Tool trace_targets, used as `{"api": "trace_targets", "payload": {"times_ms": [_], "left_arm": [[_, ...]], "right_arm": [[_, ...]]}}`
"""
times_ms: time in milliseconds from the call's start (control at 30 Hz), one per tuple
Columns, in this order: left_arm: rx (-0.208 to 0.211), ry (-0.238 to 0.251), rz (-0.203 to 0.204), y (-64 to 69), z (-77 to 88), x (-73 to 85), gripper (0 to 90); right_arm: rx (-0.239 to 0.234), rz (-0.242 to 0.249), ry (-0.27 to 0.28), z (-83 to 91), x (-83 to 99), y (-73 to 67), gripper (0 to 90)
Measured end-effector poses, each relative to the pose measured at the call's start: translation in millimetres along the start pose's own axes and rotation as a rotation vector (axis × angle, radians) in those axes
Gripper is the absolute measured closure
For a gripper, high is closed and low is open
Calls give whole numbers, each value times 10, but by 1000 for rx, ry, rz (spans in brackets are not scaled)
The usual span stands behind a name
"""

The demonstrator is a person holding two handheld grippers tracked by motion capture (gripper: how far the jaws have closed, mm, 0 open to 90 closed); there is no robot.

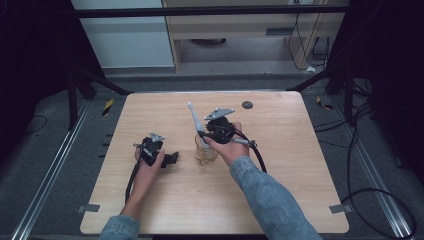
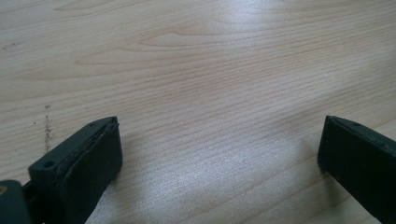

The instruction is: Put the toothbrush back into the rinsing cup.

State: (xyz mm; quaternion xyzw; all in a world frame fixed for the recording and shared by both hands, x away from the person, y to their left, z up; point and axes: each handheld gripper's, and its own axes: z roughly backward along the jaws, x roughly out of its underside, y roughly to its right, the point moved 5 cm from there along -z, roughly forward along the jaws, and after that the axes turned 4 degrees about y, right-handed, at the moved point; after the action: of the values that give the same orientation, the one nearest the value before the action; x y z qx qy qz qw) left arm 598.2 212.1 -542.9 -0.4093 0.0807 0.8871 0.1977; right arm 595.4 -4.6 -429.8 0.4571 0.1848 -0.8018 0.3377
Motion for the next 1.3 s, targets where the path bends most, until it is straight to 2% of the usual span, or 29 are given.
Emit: {"api": "trace_targets", "payload": {"times_ms": [767,1067,1300], "left_arm": [[0,0,0,0,0,0,0],[0,0,0,0,0,0,0],[0,0,0,0,0,0,0]], "right_arm": [[2,-11,17,173,50,32,577],[39,-48,26,259,70,127,455],[56,-55,29,300,73,179,399]]}}
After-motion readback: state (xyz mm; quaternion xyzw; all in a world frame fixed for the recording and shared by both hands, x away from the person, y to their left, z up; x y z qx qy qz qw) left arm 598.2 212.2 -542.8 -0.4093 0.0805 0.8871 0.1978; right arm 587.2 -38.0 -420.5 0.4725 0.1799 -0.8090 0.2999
